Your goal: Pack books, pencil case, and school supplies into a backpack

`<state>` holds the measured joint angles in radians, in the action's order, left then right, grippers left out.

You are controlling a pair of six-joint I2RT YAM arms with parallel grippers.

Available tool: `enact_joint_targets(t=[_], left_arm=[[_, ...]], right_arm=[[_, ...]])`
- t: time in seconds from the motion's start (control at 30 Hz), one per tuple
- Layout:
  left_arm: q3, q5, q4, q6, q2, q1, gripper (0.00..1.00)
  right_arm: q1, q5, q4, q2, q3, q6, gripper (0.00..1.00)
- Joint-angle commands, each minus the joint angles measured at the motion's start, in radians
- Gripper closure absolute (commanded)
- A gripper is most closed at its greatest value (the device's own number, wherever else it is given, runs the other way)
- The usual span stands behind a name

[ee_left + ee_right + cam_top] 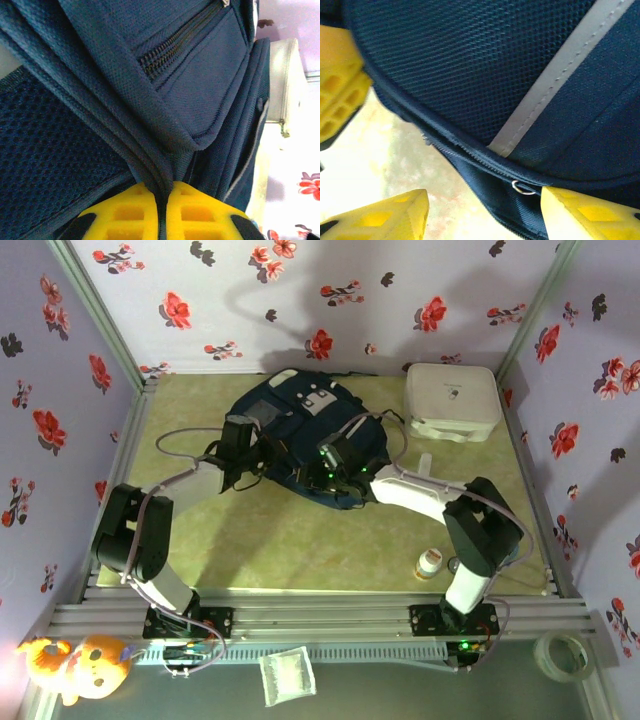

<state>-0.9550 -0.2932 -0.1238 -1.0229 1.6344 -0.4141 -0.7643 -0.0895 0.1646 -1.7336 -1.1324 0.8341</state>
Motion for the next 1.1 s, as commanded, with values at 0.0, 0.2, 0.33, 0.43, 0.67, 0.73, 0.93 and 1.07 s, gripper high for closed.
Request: enact_joint_targets(t=[0.0, 0.2, 0.33, 0.43, 0.67, 0.73, 0.93, 1.07], left_arm=[[-0.021, -0.037, -0.136, -0.027, 0.001, -0.004, 1.00], [-0.025, -0.036, -0.161, -0.059, 0.026, -0.003, 1.00], [-0.025, -0.036, -0.182, -0.094, 0.031, -0.007, 1.00], [-0.025, -0.039, -0.192, -0.115, 0.030, -0.010, 1.00], [-0.034, -0.043, -0.171, -0.127, 0.017, -0.018, 1.00], [-0.036, -0.042, -0.165, -0.129, 0.013, -0.020, 1.00], [-0.033, -0.044, -0.163, -0.134, 0.010, -0.022, 1.00], [-0.034, -0.053, -0.168, -0.132, 0.010, -0.025, 1.00]], right_arm=[[0.064, 0.047, -0.007, -0.037, -0.041, -0.056, 0.39], [0.088, 0.064, 0.044, -0.011, -0.093, -0.109, 0.40], [0.055, 0.072, 0.039, 0.067, -0.048, -0.076, 0.41], [0.014, 0.088, 0.029, 0.091, -0.023, -0.053, 0.45], [-0.044, 0.094, -0.011, 0.000, -0.078, -0.024, 0.62], [-0.053, 0.106, -0.024, -0.031, -0.097, -0.013, 0.66], [-0.059, 0.108, -0.062, -0.112, -0.161, -0.010, 0.68], [-0.071, 0.136, -0.053, -0.148, -0.187, -0.008, 0.69]])
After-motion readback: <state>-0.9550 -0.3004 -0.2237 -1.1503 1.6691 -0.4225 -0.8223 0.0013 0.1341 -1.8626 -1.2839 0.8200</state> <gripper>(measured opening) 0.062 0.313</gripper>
